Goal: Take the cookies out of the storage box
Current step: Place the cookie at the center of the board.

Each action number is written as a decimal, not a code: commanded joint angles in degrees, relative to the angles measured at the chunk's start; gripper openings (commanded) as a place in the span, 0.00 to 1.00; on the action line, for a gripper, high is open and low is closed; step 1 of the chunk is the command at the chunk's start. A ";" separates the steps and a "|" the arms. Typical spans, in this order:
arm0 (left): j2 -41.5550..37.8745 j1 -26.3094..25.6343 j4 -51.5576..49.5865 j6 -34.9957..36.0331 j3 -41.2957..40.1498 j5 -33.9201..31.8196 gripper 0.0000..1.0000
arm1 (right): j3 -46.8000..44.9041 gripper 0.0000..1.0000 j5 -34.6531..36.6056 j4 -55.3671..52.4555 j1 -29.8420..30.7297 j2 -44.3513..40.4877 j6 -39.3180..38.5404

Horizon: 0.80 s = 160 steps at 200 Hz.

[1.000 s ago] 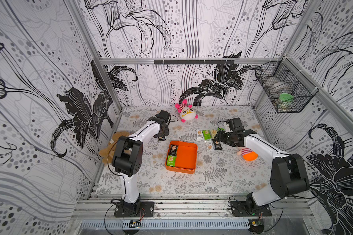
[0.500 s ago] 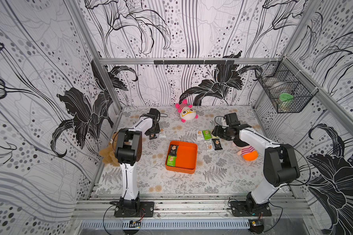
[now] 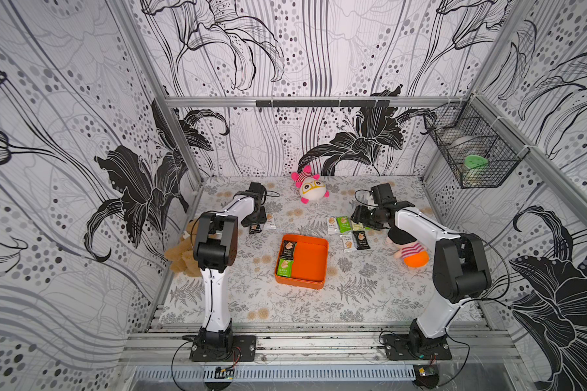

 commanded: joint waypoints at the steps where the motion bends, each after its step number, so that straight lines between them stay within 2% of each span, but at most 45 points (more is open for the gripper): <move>1: -0.10 0.24 1.81 0.76 -0.31 0.47 0.59 | 1.18 0.70 1.01 -2.40 -0.26 -0.61 -1.12; 23: -1.96 0.25 1.52 0.09 -1.23 0.46 0.67 | 1.09 0.70 1.01 -2.93 -0.20 -1.63 -1.30; 70: -12.27 -2.35 2.45 -2.80 -8.11 1.10 0.71 | -1.06 0.70 -0.86 -3.21 -0.30 -4.66 -1.87; 128: -23.61 -14.45 1.82 -9.30 -16.72 -2.64 0.71 | -6.62 0.70 -3.20 -3.89 -0.31 -11.15 -3.64; 160: -26.63 -21.99 1.14 -14.18 -18.90 -5.29 0.71 | -10.70 0.70 -3.60 -3.65 -0.23 -15.73 -3.91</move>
